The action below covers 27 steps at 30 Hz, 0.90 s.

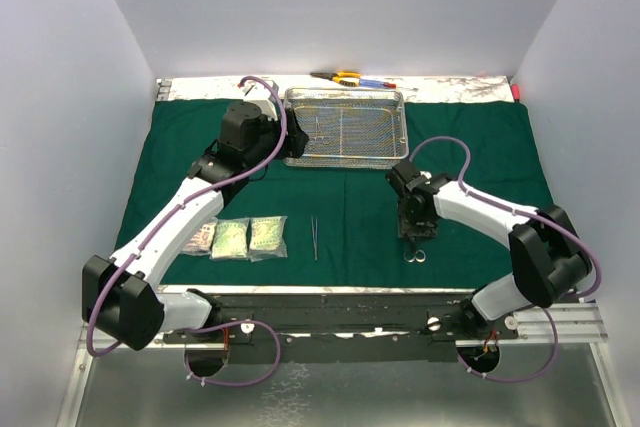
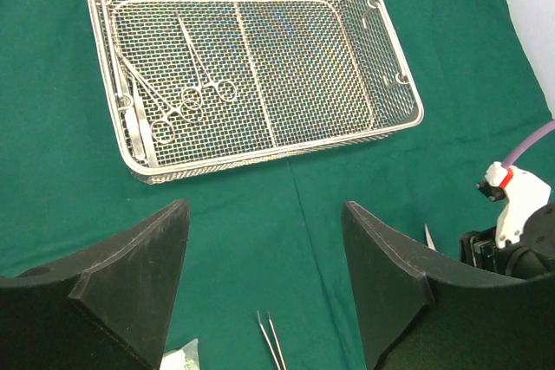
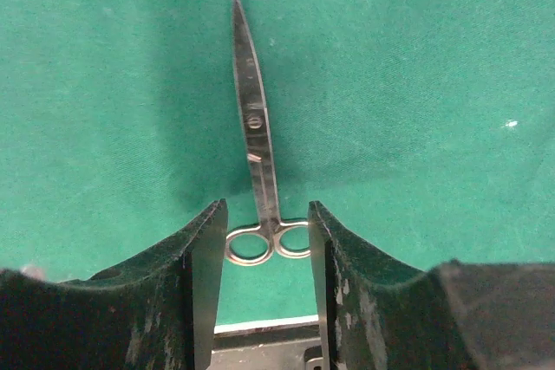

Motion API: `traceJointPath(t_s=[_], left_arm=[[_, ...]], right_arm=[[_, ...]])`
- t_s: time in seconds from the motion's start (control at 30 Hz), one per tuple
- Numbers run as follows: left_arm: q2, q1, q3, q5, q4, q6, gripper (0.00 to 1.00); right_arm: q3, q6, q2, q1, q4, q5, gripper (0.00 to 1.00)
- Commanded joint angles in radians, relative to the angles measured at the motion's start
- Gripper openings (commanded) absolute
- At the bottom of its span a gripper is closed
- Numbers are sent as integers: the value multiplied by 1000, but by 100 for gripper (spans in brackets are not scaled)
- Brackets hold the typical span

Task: Open and lay out the surgical kit
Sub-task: Place the medical item in the surgical kit, then pick up the medical item from the container.

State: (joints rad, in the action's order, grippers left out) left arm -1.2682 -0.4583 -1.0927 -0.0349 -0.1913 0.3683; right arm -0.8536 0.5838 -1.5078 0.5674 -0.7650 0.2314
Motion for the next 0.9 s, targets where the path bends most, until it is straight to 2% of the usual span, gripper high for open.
traceJointPath(t_s=[0.0, 0.23, 0.4, 0.53, 0.73, 0.87], left_arm=[[-15, 1, -34, 20, -15, -18, 72], [-112, 1, -103, 27, -47, 20, 72], [-291, 1, -236, 97, -113, 71, 72], [-446, -1, -360, 100, -130, 79, 72], [-675, -11, -536, 186, -169, 144, 44], [-796, -33, -648, 334, -249, 167, 42]], right_arm=[[-96, 21, 59, -2, -67, 1, 47], [-262, 35, 110, -3, -80, 44, 49], [-270, 41, 137, -2, 29, 43, 49], [-275, 49, 117, -3, 72, 26, 49], [-296, 21, 59, -2, 84, 41, 45], [-292, -2, 39, -3, 100, 59, 45]])
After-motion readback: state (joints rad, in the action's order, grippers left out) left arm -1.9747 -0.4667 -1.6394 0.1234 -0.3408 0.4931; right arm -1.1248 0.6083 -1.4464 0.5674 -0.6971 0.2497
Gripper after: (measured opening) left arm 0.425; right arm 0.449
